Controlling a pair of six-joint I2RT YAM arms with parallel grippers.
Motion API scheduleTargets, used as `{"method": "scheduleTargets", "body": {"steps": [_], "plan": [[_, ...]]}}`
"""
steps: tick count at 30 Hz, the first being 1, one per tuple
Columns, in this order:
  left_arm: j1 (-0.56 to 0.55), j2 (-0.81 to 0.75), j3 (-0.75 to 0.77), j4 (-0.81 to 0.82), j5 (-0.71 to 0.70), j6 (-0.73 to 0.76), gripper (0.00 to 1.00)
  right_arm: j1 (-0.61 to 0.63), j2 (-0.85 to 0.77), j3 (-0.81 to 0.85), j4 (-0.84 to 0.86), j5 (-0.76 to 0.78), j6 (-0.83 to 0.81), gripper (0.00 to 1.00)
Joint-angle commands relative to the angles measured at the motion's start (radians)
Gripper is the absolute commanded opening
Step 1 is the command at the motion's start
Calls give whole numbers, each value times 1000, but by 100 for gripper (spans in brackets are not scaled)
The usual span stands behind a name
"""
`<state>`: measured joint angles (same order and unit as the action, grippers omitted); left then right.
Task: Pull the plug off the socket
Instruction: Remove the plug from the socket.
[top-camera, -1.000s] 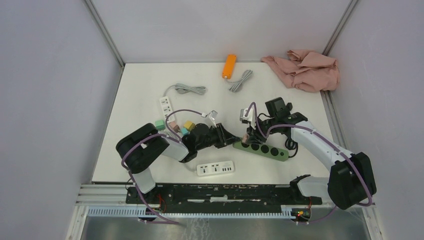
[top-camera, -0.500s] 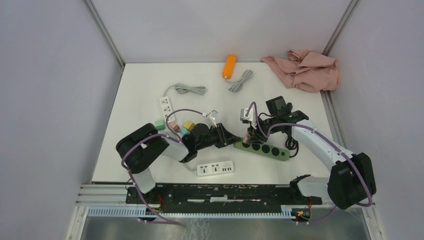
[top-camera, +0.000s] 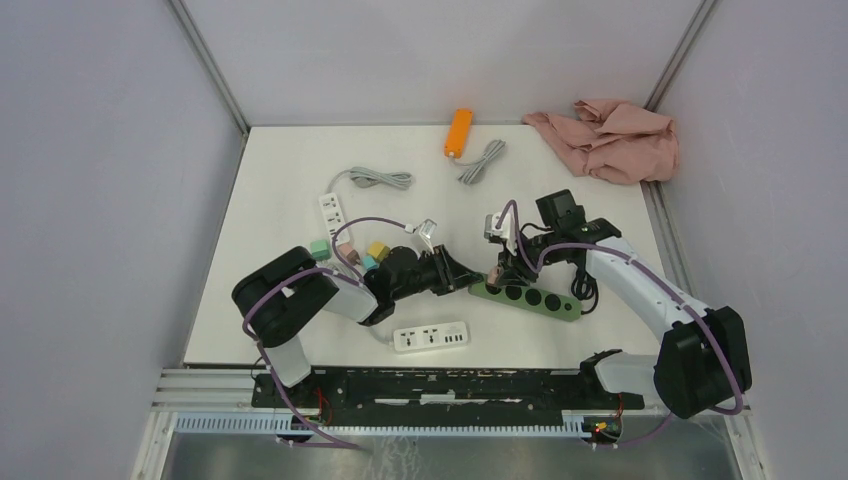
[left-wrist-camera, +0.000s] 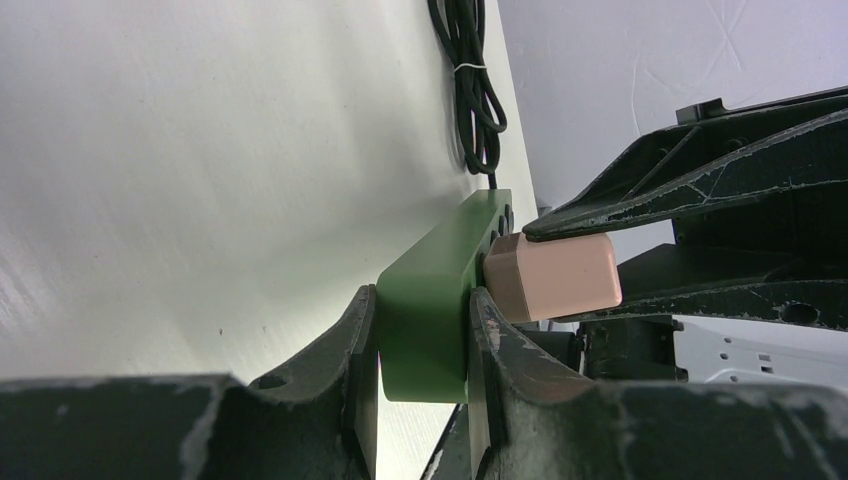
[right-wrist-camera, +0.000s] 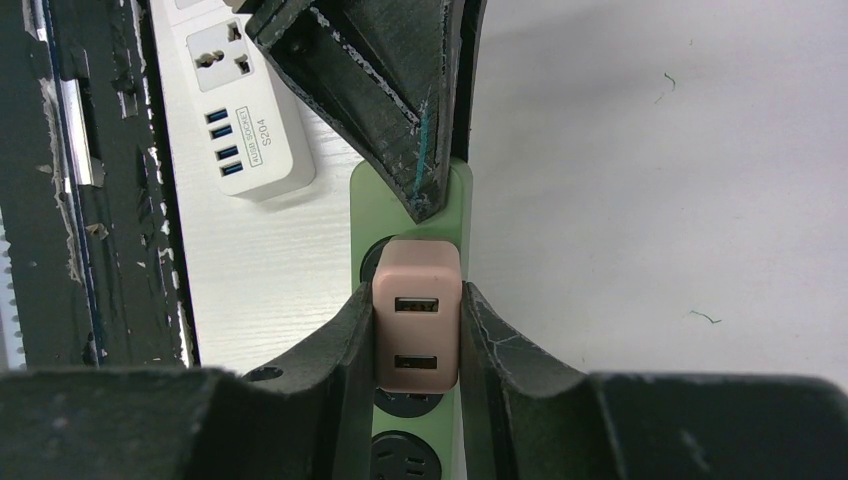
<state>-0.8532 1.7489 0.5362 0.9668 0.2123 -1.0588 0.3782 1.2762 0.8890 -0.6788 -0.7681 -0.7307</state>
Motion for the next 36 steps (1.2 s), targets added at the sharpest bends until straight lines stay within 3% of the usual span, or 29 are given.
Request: {"method": "scheduleTargets", "body": {"steps": [1, 22, 28, 33, 36], "plan": [[26, 46, -12, -132, -156, 118, 3, 0, -27, 86, -111, -231, 16, 0], [27, 46, -1, -152, -177, 146, 3, -27, -25, 97, -123, -246, 25, 0], [27, 54, 10, -186, -186, 137, 3, -29, -38, 60, -33, -120, 101, 0], [26, 93, 52, -239, -205, 108, 3, 80, -71, 12, 28, -114, 95, 0], [26, 113, 89, -277, -210, 104, 3, 137, -46, 17, 108, -38, 179, 0]]}}
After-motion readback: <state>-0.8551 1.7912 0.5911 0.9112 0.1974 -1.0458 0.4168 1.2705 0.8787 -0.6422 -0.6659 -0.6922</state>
